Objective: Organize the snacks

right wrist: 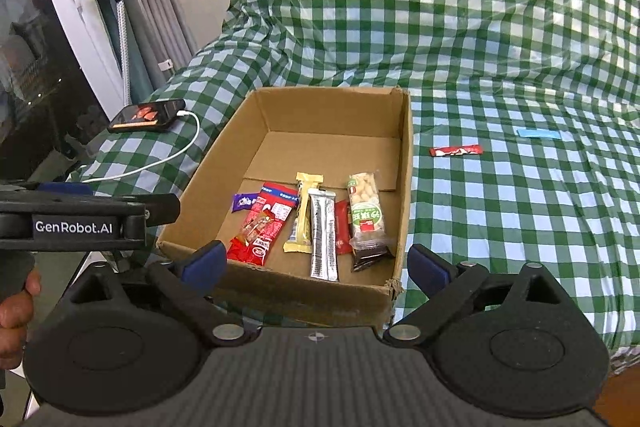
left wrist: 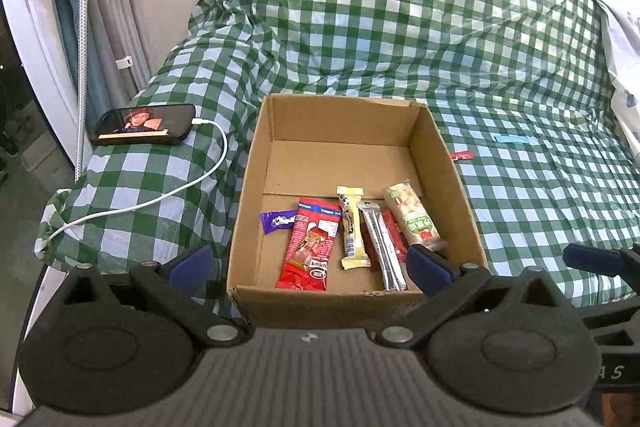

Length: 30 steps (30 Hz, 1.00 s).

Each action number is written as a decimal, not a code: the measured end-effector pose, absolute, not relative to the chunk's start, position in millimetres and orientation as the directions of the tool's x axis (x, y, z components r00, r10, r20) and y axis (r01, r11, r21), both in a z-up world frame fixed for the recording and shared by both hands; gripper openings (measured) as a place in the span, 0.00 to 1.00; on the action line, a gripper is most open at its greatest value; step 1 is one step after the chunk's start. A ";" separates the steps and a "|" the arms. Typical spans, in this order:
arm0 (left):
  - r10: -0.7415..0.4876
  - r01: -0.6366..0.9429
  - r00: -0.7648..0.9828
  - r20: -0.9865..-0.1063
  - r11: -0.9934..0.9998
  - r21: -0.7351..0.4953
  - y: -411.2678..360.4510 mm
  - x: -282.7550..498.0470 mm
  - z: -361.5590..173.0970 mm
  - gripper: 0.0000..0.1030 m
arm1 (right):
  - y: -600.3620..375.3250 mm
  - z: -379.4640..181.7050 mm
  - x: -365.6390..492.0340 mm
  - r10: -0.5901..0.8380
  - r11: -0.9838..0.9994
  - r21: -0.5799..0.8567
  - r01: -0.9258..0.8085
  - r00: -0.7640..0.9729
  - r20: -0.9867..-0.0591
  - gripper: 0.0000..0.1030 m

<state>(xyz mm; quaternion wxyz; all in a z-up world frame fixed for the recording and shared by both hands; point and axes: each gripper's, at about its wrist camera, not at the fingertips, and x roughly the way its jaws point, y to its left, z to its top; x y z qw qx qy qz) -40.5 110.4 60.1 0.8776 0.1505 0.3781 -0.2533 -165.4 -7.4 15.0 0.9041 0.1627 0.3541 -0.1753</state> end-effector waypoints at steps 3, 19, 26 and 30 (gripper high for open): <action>-0.331 0.558 0.593 -0.735 0.827 0.078 113.6 -45.8 63.2 1.00 | -4.3 18.9 -172.4 -0.214 0.884 0.167 0.436 0.695 -0.686 0.97; -0.334 0.582 0.599 -0.727 0.806 0.109 106.7 -60.3 67.1 1.00 | -1.7 24.7 -193.8 -0.224 0.881 0.169 0.441 0.705 -0.673 0.99; -0.320 0.635 0.552 -0.770 0.760 0.139 67.3 -52.8 55.8 1.00 | -30.0 14.6 -197.9 -0.207 0.856 0.222 0.466 0.704 -0.679 0.99; -0.335 0.687 0.514 -0.790 0.712 0.144 30.3 -46.8 53.1 1.00 | -60.1 9.8 -205.5 -0.237 0.835 0.226 0.502 0.698 -0.676 0.99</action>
